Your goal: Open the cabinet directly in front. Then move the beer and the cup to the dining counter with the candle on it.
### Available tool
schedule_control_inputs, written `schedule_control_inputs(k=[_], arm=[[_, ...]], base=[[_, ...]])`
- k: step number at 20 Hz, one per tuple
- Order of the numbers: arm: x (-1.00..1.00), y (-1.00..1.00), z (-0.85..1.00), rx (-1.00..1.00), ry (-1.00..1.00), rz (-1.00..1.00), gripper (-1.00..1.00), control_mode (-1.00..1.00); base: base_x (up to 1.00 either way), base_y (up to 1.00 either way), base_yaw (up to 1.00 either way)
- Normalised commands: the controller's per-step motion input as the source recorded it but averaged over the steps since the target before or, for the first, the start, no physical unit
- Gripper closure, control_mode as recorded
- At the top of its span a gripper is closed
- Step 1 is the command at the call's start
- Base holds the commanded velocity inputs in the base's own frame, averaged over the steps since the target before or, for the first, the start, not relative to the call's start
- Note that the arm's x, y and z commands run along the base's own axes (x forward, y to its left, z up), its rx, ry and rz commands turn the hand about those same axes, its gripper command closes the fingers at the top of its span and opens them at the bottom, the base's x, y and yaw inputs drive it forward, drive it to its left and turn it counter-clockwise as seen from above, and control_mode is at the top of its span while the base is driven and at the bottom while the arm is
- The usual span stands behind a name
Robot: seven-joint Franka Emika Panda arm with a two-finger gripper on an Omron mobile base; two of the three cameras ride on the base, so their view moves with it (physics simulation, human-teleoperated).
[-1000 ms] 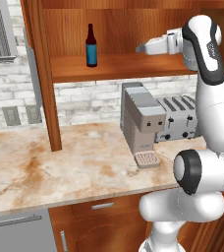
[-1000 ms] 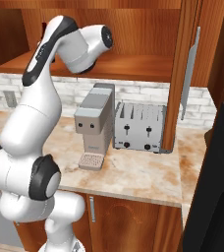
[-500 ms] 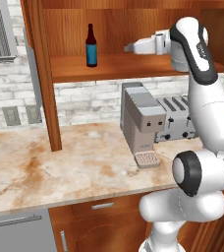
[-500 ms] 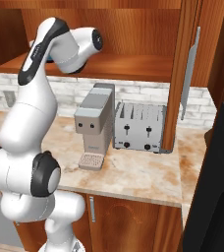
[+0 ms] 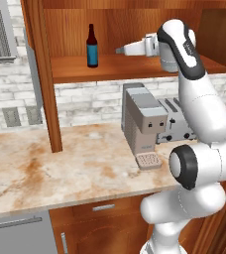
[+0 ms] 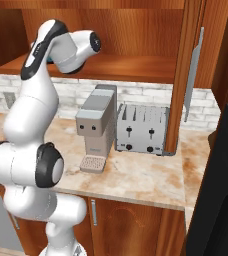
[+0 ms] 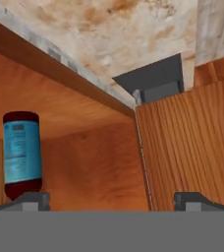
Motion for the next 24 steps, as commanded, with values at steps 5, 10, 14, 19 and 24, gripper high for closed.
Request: schedule_control_inputs(k=[5,10,14,19,24], arm=[[0.36,0.00,0.00,0.00,0.16,0.00,-1.00,-1.00],[0.35,0.00,0.02,0.00,0.17,0.00,-1.00,-1.00],[0.12,0.00,0.05,0.00,0.08,0.00,-1.00,-1.00],[0.07,0.00,0.02,0.00,0.05,0.01,-1.00,-1.00],[0.01,0.01,0.05,0.03,0.01,0.06,-1.00,-1.00]], base=[[0.00,0.00,0.00],[0.00,0.00,0.00],[0.00,0.00,0.00],[0.00,0.00,0.00],[0.00,0.00,0.00]])
